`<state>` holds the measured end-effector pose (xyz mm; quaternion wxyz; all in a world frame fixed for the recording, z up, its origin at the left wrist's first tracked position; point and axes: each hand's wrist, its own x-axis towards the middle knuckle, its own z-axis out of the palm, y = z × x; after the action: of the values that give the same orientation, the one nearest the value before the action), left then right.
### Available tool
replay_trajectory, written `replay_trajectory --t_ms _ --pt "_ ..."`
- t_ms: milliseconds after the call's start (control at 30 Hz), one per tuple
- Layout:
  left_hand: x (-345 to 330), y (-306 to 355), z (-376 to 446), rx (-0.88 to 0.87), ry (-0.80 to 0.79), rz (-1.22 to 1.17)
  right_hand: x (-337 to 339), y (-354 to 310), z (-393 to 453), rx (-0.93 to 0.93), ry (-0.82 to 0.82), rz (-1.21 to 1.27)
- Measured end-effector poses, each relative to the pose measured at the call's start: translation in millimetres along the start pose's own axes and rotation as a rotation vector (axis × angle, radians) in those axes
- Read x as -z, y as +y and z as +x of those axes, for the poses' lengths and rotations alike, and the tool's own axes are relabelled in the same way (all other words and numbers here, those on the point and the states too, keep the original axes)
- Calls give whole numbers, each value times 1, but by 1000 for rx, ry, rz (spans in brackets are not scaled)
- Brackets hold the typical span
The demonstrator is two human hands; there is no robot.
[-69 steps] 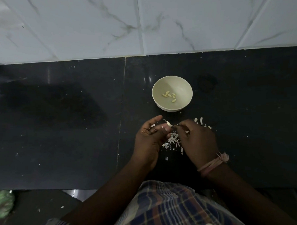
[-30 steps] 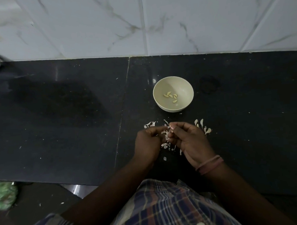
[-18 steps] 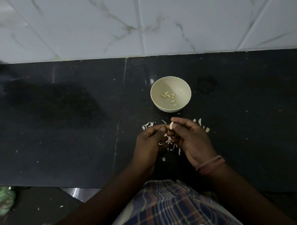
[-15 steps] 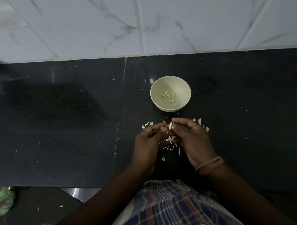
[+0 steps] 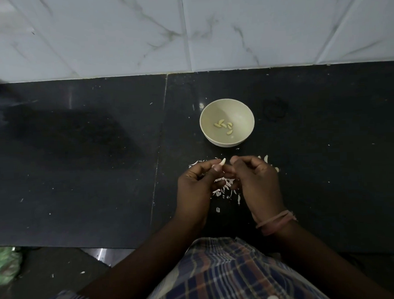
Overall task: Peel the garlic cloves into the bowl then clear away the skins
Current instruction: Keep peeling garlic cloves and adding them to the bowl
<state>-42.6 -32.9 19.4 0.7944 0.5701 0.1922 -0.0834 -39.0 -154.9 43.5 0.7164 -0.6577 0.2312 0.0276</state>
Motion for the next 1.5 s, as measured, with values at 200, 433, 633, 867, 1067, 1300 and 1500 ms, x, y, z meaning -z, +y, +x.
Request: replay_trajectory --t_ms 200,433,633,867,1067,1300,1500 --pt "1 -3 2 46 -33 -68 2 15 8 -32 6 -274" --pt "3 2 -2 2 -25 -58 8 17 8 236 22 -369" --pt "2 4 -5 -20 2 -11 11 18 6 347 -32 -457" --pt "4 5 -5 -78 18 120 13 3 4 591 -40 -567" --pt "5 2 -2 -106 -8 152 17 6 10 664 -110 -667" --pt "2 -1 0 -16 -54 -101 16 6 6 680 -141 -701" --pt "-2 -3 -1 26 -71 -209 16 4 8 751 -119 -845"
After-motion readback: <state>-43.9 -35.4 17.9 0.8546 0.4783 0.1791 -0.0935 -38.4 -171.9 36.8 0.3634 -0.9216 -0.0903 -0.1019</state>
